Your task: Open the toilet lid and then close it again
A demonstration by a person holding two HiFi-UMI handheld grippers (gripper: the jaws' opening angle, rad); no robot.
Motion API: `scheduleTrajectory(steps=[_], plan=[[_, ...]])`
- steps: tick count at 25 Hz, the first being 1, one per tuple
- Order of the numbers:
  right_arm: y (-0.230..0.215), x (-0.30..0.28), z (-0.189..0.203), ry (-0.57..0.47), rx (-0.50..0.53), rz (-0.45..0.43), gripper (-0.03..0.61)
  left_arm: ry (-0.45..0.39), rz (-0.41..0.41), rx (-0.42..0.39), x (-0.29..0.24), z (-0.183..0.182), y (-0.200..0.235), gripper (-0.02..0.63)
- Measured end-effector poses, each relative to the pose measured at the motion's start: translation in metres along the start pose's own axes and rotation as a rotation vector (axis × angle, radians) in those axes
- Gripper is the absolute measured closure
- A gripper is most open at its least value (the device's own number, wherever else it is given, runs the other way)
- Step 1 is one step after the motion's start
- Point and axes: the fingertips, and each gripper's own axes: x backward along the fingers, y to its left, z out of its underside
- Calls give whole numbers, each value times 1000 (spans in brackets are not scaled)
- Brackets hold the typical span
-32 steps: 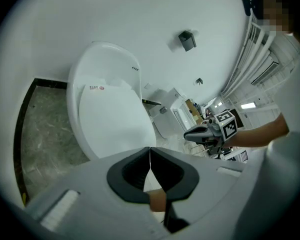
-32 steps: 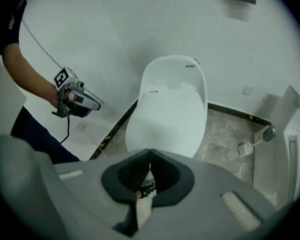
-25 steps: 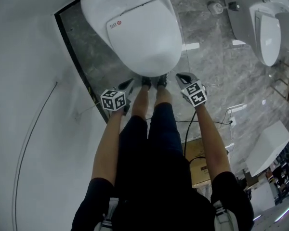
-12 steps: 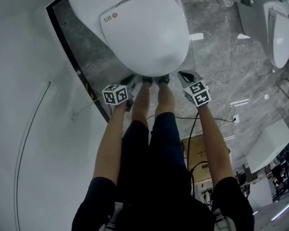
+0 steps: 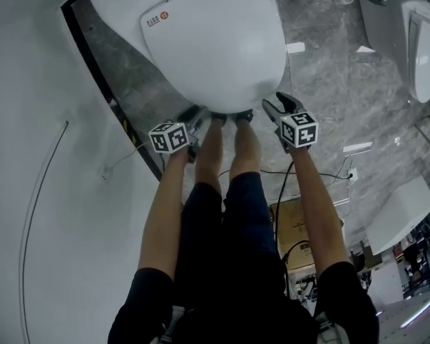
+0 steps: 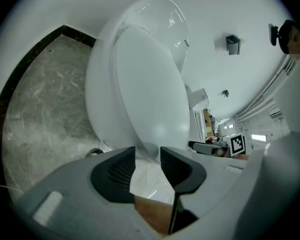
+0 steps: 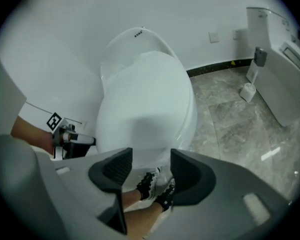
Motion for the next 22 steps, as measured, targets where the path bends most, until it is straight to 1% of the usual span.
scheduleTrajectory(steps=[4, 5, 9, 11, 12, 14, 17, 22], plan=[[-2, -11, -11, -58, -164, -13, 304, -42, 2, 70, -4, 1, 1, 463], [-3, -15, -12, -62, -187, -9, 304, -54, 1, 90, -4, 2, 2, 459], [-1, -18, -14, -56, -199, -15, 287, -118, 10, 171, 0, 1, 4, 442], [5, -17, -16, -54, -231, -27, 246, -135, 17, 182, 1, -2, 0, 442], [6, -17, -17, -54, -252, -26, 238, -133, 16, 182, 0, -3, -3, 430], [8, -18, -19, -51, -277, -11, 238, -118, 8, 183, -1, -2, -6, 426], [11, -15, -18, -37, -271, 11, 238, -110, -8, 179, 3, -3, -8, 426], [21, -5, -18, -22, -253, 6, 238, -92, 3, 178, 11, -2, -21, 426]])
